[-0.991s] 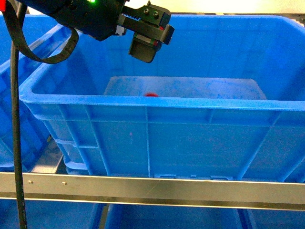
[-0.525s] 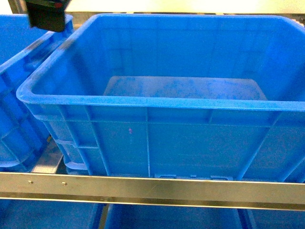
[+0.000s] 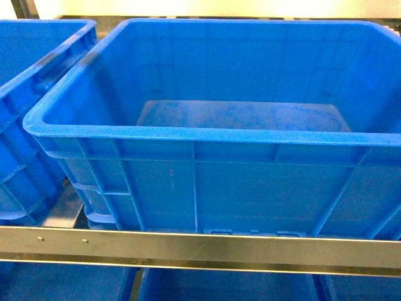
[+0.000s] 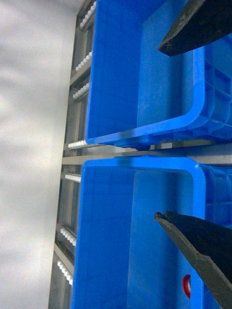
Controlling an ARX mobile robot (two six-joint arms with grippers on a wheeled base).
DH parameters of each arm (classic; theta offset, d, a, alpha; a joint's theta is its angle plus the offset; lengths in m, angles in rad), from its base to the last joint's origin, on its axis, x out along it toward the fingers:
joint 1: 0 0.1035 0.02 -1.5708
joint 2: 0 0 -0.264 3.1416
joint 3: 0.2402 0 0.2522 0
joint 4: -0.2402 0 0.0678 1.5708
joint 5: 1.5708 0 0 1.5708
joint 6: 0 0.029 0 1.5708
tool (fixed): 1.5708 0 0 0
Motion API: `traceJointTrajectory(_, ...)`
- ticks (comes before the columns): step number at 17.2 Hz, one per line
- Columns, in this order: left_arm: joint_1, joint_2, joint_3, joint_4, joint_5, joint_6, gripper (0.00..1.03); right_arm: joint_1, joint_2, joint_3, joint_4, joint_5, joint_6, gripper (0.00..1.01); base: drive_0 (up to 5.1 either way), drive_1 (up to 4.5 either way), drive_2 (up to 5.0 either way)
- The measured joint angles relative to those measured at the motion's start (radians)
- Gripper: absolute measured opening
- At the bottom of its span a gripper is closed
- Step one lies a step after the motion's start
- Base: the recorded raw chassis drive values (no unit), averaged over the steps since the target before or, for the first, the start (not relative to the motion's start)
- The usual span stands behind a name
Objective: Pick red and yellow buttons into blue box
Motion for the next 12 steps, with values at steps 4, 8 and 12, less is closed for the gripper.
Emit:
traceJointTrajectory(4,0.073,-0.075,-0.025,-0.182,0.117,0.0,0.69,-0.058,-0.052,-0.041,-0.106,-0.127,0.054,0.6,0.0,0.0,0.0)
traceJointTrajectory(8,0.162,-0.187,-0.141,-0.188,0.211,0.0,0.18,-0.058,-0.151,-0.121,-0.156,-0.127,0.059,0.08,0.0,0.0,0.0)
traceJointTrajectory(12,0.298,-0.288,-0.203,-0.223,0.328,-0.003,0.02,-0.058,-0.257,-0.177,-0.18,-0.127,0.061,0.02,0.0,0.0,0.0)
